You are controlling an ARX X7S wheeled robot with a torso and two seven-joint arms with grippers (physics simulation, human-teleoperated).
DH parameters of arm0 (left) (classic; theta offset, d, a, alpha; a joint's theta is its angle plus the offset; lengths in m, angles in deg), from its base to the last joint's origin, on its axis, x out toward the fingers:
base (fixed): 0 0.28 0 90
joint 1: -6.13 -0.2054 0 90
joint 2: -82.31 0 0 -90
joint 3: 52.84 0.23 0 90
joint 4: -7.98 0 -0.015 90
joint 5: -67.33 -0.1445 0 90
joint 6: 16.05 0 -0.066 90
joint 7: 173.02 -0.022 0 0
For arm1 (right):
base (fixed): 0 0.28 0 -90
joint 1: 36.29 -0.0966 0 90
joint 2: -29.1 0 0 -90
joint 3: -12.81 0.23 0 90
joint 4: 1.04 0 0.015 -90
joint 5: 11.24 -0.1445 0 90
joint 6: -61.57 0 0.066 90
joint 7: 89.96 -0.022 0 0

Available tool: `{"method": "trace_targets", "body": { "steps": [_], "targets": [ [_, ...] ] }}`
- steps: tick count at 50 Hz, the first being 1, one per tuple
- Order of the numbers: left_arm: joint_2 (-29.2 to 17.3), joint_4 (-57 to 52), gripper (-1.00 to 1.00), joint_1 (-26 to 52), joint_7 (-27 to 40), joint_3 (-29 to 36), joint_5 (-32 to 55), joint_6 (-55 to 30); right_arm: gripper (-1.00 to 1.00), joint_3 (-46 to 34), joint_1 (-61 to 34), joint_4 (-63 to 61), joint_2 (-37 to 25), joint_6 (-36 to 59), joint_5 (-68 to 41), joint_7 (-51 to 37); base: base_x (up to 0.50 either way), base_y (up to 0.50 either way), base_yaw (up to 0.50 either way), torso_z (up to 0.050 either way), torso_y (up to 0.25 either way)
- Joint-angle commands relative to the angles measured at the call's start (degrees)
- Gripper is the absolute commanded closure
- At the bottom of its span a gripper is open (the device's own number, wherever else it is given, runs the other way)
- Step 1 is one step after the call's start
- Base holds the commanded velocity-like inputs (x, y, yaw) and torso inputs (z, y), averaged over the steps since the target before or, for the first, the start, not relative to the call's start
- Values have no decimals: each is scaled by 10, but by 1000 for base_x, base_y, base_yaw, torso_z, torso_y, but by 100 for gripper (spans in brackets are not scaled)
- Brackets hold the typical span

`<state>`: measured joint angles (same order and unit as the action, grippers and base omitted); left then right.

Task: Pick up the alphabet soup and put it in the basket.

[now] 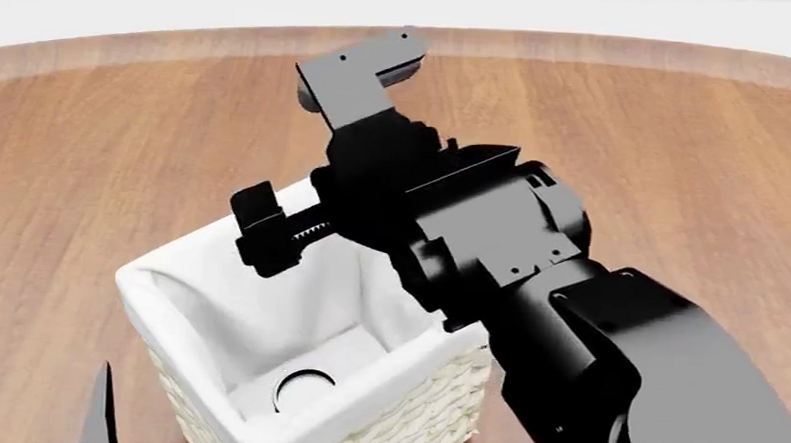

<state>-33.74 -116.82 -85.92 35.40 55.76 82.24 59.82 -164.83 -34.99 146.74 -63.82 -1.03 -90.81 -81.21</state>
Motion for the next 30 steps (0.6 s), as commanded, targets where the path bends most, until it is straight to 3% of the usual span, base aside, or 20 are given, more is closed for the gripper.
{"method": "trace_targets", "body": {
  "steps": [1,14,20,22,30],
  "targets": [
    [14,-8,-100,0,-14,-16,-5,0,-100,66,42,-125,-85,-88,-35,-126,0,0,0,0,0],
    [12,-16,-100,2,-10,-13,-6,-8,-100,72,180,-417,-280,-331,123,-361,0,0,0,0,0],
    [10,-21,-100,1,-8,-13,-6,-10,-100,64,214,-516,-341,-362,179,-455,0,0,0,0,0],
    [10,-21,-100,1,-8,-12,-7,-10,-100,57,233,-549,-365,-388,248,-519,0,0,0,0,0],
    [7,-30,-100,0,-5,-10,-9,-12,-100,48,289,-625,-414,-433,338,-616,0,0,0,0,0]
  ]
}}
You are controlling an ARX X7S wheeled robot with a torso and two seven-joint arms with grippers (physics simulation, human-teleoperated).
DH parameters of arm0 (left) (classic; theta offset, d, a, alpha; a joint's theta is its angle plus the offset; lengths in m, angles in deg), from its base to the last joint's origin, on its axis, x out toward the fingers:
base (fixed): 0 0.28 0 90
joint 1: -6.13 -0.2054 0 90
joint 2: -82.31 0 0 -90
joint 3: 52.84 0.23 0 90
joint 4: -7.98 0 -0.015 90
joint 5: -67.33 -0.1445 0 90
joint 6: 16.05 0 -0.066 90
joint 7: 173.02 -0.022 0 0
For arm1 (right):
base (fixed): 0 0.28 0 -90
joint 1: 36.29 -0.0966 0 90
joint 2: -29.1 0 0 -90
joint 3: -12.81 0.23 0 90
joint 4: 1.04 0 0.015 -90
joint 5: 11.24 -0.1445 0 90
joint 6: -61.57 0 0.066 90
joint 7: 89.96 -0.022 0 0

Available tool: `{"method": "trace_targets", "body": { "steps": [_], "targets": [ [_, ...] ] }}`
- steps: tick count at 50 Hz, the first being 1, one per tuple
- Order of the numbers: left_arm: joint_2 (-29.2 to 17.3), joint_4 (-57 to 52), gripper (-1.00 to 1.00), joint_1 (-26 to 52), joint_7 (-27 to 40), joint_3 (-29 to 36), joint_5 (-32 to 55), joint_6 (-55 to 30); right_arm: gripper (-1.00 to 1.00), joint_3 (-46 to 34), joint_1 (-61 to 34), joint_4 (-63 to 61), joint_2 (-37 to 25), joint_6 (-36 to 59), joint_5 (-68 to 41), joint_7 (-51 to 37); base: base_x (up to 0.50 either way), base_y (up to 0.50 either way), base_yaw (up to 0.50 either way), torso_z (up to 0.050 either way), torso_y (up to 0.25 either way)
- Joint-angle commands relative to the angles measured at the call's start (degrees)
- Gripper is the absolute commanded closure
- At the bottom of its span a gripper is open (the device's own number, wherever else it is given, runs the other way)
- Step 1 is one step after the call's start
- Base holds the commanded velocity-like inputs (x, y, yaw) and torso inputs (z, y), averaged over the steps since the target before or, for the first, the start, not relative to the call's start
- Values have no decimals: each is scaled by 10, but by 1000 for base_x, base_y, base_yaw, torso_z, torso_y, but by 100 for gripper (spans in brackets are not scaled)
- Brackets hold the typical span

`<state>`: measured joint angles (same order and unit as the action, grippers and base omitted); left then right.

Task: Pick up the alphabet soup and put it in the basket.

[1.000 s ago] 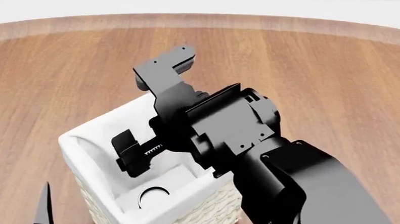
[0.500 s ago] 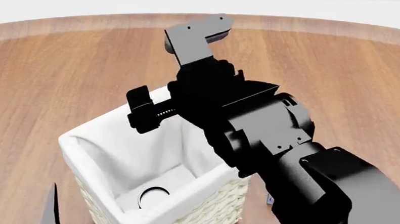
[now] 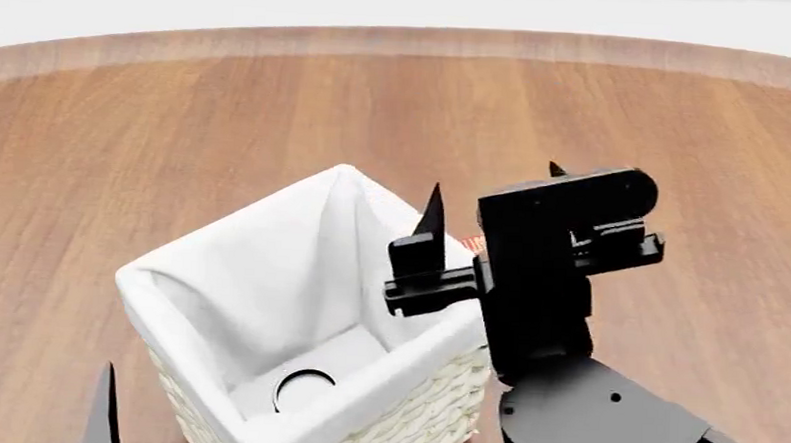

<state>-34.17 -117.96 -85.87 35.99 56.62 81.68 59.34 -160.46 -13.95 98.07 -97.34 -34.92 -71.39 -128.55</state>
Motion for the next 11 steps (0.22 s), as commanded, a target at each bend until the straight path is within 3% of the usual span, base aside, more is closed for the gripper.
{"method": "trace_targets", "body": {
  "steps": [1,11],
  "targets": [
    [12,-18,-100,-1,-11,-19,-4,-8,-100,3,82,-148,-83,-93,161,-160,0,0,0,0,0],
    [11,-24,-100,0,-8,-17,-5,-11,-100,-3,108,-230,-116,-90,246,-255,0,0,0,0,0]
  ]
}}
